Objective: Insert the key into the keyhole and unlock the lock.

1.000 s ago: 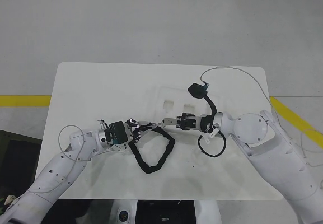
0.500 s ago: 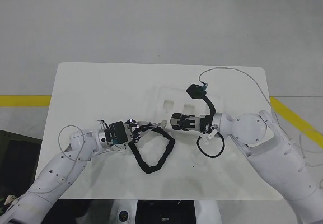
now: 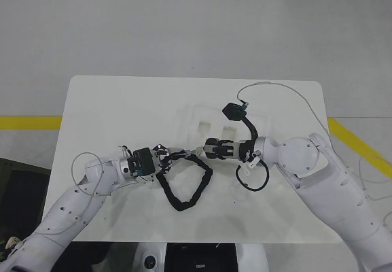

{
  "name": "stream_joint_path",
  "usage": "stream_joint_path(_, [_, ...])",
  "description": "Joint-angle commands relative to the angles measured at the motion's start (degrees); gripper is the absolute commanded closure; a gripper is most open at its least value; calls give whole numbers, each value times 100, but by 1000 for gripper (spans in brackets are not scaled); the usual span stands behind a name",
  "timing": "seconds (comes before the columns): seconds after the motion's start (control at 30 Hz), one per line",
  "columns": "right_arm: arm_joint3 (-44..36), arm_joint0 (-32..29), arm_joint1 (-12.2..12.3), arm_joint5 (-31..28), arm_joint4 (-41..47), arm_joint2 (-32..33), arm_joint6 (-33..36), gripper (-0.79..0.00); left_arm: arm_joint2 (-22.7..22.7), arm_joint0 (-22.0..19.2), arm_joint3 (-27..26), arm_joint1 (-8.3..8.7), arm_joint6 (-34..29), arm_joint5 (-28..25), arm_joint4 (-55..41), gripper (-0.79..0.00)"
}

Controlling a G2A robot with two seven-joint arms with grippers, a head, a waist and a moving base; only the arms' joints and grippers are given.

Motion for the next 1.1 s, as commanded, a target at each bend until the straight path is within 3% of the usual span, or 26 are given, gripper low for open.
stream_joint_path(0.0, [5,2,-5,-5,1,0,-5,0,-3,1,2,-3,1,-1,3,0])
stream_joint_path(1.07, [57,-6,-75,-15,-14,35,79,0,-34,14,21,-50,-3,-53,53,0])
